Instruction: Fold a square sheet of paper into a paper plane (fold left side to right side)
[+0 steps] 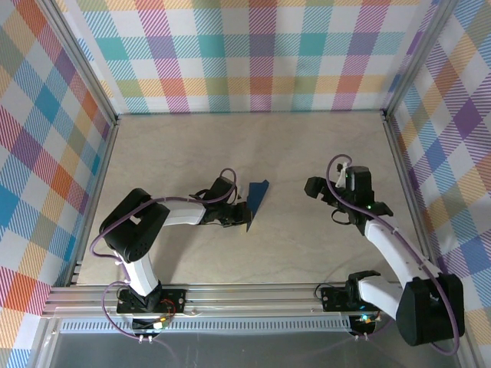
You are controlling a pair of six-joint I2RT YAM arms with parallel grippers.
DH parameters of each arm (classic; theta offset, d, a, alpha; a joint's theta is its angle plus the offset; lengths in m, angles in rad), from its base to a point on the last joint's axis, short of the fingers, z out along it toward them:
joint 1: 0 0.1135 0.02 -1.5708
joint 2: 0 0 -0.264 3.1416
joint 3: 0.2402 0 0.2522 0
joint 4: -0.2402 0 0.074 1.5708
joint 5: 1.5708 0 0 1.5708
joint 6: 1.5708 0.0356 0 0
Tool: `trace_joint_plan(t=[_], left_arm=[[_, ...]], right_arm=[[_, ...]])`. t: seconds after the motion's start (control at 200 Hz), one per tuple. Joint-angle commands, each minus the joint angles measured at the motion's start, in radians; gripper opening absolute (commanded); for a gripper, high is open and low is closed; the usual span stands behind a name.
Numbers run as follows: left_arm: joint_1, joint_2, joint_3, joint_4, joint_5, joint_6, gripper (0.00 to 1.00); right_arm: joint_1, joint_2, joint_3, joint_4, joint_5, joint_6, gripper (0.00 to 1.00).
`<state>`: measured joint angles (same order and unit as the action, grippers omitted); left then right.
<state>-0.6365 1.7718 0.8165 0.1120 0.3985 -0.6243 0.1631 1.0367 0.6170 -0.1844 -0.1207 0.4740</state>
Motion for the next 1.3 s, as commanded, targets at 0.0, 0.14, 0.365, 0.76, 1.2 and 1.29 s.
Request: trace_joint_plan(t=[0.0,0.14,0.365,0.76,1.2,1.29], left_arm=[[0.018,0.047,0.012,0.001,-0.119,-0.057,0.0],[0.017,0.042,0.04,0.053,-0.075,-0.091,0.0],[0.018,-0.128,0.041,0.046,-0.06,-0.045,0.18],[0.094,-0.478,-0.059,-0.189,-0.32,0.134,0.48],[0.158,-0.726,-0.244,-0.228,-0.409,0.136,0.6],[0.164,-0.736,-0.254,-0.23,-0.409,0.139,0.61]], right_arm=[[-0.015,-0.024,-0.033,0.069,-0.028,0.054,0.99],[-0.022,0.015,-0.035,0.087,-0.103,0.085,0.99],[-0.02,0.14,0.061,0.021,-0.215,0.059,0.99],[0.303,0.47,0.405,-0.233,0.033,0.018,0.94],[0.588,1.025,1.022,-0.644,0.397,-0.016,0.84],[0.597,1.081,1.085,-0.672,0.407,-0.023,0.83]])
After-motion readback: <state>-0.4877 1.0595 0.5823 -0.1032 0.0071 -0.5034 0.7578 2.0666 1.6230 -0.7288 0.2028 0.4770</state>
